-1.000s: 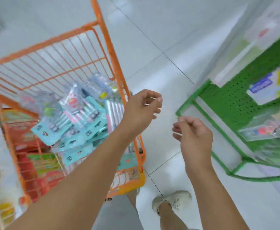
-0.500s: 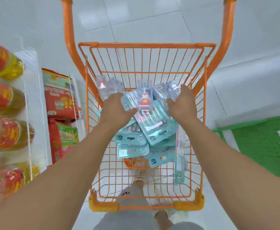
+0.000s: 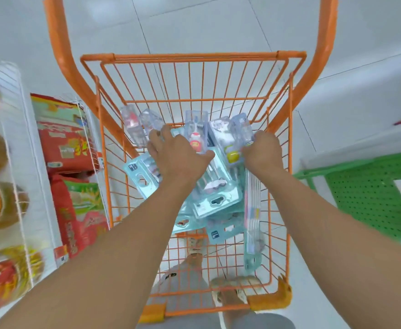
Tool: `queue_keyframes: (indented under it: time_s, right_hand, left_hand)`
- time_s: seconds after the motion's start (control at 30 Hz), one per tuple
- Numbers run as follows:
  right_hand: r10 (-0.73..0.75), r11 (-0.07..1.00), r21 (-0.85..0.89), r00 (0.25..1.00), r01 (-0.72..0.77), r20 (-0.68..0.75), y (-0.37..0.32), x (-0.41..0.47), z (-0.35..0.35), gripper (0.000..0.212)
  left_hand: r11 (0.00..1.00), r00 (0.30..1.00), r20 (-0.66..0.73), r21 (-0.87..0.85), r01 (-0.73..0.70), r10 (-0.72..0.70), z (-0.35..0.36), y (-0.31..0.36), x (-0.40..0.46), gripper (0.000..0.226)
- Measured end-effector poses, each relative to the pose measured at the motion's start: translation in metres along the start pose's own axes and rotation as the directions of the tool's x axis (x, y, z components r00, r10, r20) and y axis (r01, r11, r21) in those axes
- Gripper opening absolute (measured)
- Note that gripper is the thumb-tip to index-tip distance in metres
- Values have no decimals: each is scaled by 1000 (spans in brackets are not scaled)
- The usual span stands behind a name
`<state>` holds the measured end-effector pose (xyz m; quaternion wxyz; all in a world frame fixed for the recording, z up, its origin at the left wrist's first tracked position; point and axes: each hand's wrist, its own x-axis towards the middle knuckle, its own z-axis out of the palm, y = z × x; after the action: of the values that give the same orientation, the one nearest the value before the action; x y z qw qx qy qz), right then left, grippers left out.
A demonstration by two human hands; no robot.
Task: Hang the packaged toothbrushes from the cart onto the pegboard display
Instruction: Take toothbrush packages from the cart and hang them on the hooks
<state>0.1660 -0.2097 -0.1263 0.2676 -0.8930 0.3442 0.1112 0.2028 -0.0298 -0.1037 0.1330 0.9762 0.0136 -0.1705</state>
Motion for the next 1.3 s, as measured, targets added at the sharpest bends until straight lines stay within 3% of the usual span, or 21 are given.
queue_keyframes:
  time_s: [0.1,0.2,0.23,0.3,0.37,0.47,0.57,0.63,0.7,0.87,0.93,1.03,1.1,1.17,1.3]
  right_hand:
    - [-105,991,82,993,109,-56,-4,-10,-22,17]
    - [-141,928,329,983,173,-119,-18,-33,-53,11]
    - [-95,855,505,993,116,-66,-23,-45,-64,10]
    - [-29,557,824,989,-105,146,-30,-71,-85,22]
    - [-41,288,927,964,-240,262,-28,-92,-102,36]
    - [-92,0,949,945,-315,314,-11,-112,-121,41]
    - [-61,-121,923,931,-365,360,12,-129,-136,33]
    - [-11,-150,924,935,-352,355,32,-138,-144,25]
    - [-7,-207,923,944,-324,330,58,-148,-156,25]
    - [-153,-379,894,969,-239,194,139,-184,-175,70]
    - [-75,-349,920,984,-178,162,169,-197,-175,46]
    - [215,-137,963,943,-230,256,206,-215,-173,10]
    - [303,-11,958,912,-288,277,232,-225,-167,10]
    - [337,54,950,901,-307,272,258,-231,-155,11]
    - [379,128,949,899,-287,220,301,-225,-127,12]
  left_hand:
    - [971,987,-158,-228,-71,35,-16,-5,-2,61]
    - [823,963,-266,-535,-190,50,-50,-6,-10,35]
    - [726,970,-238,-657,-203,56,-63,-5,-14,32]
    - [524,984,-158,-833,-177,81,-84,0,-19,36]
    - [368,992,-60,-925,-96,109,-100,12,-24,40]
    - [158,966,203,-971,178,158,-113,43,-33,41]
    - [121,834,464,-885,449,298,-115,75,-57,48]
    - [167,737,521,-849,502,430,-106,95,-76,46]
    - [215,685,528,-843,492,502,-90,114,-96,45]
    - [260,579,597,-786,561,555,-52,162,-145,27]
    - [316,532,633,-759,570,562,-35,178,-162,27]
    - [397,487,664,-739,544,567,-5,196,-190,48]
    - [447,502,675,-736,509,541,16,206,-205,63]
    - [506,528,675,-737,448,516,38,213,-219,64]
    - [617,613,611,-749,242,501,86,220,-225,38]
